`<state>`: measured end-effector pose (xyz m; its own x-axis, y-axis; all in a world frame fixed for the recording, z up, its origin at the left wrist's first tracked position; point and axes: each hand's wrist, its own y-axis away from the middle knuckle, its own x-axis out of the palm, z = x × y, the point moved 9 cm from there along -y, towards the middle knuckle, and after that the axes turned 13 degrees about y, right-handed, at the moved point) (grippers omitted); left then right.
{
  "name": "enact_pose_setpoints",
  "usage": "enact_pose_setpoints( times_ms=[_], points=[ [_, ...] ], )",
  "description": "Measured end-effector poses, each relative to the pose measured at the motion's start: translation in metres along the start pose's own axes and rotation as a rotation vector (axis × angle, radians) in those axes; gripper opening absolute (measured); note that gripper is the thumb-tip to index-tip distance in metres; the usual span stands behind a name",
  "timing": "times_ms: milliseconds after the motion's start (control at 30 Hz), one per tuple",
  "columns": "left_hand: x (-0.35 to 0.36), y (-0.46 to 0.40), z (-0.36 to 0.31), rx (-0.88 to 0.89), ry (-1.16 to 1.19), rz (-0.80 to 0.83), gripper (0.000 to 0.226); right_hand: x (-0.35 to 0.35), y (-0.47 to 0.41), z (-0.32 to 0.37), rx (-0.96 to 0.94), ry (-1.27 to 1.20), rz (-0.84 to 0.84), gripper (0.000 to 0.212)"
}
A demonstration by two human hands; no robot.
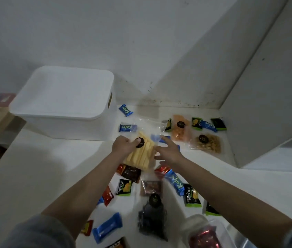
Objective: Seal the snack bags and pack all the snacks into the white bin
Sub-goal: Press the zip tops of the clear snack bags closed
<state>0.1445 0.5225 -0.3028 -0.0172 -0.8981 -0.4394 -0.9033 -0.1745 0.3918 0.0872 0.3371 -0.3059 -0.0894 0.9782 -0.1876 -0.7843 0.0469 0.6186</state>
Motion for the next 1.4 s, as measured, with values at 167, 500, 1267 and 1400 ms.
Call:
enact_pose_setpoints(
  times_ms=[167, 500, 1267, 1400],
  points=[
    [0.001, -0.032, 0.008, -0.052, -0.051, -0.052, 0.056, 0.015, -0.041, 0.008, -0.007, 0.125, -0.061, 0.063],
    [0.053, -0.019, -0.04, 0.295, -0.178, -0.122, 0.054, -0.045, -0.052, 0.035, -0.292, 0.256, -0.424, 0.035],
    [0.175, 0.055, -0.074, -0.034, 0.393, 0.187, 0.006, -0.186, -0.02, -0.026, -0.129, 0.606, -0.557, 0.03],
    [0.136, 0.076, -0.11, 0.155, 0.53, 0.151, 0.015, -0.178, 0.03, -0.003, -0.31, 0.491, -0.625, 0.019]
  ],
)
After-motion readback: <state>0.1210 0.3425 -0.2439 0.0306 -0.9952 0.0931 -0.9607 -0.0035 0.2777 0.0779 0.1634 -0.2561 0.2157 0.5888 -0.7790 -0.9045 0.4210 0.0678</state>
